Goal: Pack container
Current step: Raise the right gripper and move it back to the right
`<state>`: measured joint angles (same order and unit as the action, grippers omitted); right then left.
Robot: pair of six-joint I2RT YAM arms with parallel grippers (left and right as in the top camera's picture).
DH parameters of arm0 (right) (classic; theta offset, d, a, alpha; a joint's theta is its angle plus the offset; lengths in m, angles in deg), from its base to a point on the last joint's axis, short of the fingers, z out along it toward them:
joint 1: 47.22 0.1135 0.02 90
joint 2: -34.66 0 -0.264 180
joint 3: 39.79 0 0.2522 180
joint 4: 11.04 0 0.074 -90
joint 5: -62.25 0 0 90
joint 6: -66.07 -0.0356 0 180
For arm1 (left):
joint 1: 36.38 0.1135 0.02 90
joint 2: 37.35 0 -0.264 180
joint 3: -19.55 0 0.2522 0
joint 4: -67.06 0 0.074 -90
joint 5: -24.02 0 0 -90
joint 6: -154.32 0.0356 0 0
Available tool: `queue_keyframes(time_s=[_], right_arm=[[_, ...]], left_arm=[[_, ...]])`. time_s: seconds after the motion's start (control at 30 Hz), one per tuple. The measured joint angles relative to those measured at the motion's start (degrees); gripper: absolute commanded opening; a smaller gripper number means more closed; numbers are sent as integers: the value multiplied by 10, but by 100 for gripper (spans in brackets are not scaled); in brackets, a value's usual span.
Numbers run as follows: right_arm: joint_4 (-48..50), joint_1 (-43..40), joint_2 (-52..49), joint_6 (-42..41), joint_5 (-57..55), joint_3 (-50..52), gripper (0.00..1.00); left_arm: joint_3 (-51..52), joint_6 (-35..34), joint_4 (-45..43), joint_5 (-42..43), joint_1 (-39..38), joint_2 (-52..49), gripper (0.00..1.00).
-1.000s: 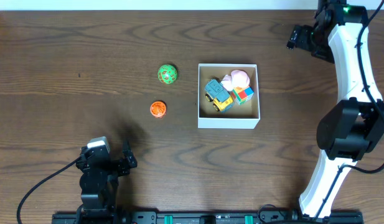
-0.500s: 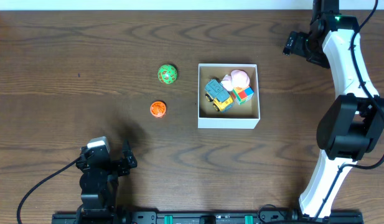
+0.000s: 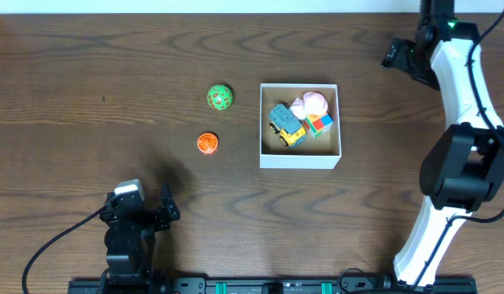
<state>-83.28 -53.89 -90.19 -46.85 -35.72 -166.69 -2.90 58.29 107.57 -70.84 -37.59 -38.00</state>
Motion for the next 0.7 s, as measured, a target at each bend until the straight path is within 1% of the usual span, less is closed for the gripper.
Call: queue_keyframes(time_s=[0.2,0.5,0.7], right_arm=[[-8,-19,0,-17,-8,0,99],[-18,-19,0,-22,-9,0,99],[-19,-19,0,-22,-9,0,99]], left_arm=[[0,0,0,0,0,0,98],[0,0,-1,0,0,0,98],[4,-2,-28,0,0,0,98]])
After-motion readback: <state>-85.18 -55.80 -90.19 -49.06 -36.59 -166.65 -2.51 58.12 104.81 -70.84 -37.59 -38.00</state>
